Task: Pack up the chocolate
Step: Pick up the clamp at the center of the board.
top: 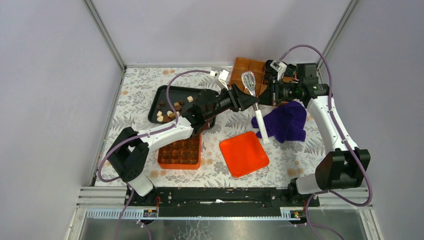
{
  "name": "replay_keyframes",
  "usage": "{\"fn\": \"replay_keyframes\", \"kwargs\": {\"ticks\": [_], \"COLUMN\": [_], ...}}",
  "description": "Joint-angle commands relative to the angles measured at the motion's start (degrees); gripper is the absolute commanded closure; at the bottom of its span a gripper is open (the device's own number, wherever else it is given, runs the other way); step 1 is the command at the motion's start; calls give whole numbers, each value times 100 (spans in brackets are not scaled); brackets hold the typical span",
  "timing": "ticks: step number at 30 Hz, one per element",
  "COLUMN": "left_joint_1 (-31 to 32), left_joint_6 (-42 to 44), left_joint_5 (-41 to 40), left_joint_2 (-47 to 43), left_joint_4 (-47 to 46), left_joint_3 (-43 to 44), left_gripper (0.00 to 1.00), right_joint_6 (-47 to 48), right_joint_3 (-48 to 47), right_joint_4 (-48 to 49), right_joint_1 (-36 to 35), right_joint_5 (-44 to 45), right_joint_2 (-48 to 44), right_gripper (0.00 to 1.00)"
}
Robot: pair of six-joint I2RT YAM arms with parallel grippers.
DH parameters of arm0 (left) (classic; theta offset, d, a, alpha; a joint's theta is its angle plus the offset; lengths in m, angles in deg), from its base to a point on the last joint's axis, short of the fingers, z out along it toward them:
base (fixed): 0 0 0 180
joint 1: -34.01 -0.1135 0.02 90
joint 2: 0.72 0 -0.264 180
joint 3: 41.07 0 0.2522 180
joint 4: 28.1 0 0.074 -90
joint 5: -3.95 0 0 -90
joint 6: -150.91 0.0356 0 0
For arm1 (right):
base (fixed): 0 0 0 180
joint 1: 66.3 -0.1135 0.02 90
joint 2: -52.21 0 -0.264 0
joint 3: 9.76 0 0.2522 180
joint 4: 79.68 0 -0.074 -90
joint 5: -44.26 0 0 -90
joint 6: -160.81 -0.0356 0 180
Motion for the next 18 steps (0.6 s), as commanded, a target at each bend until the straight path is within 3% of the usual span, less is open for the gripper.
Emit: {"fn": "replay_keyframes", "kwargs": {"ticks": [1, 6, 9, 11, 14, 18], "left_joint_1": [56, 55, 51, 56, 56, 56], "left_joint_6": [351, 90, -214, -382, -455, -472], "left_joint_5": [-448, -126, 150, 321, 502, 675], "left_joint_2": [-153, -174, -27, 56, 84, -105], "left_joint_4": [281, -843, -1496, -1863, -2259, -3197], "left_joint_3": [127, -189, -231, -243, -295, -600], "left_gripper": [47, 48, 55, 67, 100, 100], "right_joint_6": [20, 43, 67, 80, 72, -180], "right_joint_3": [-67, 21, 43, 52, 84, 306], "right_joint_4": [-1, 23, 25, 24, 52, 305], "right_joint_1": [-45, -62, -71, -70, -71, 13], "right_joint_5": [-318, -317, -290, -264, -214, 57], "right_joint_2": [-325, -351, -346, -338, -333, -220], "right_gripper": [100, 100, 100, 100, 100, 100]}}
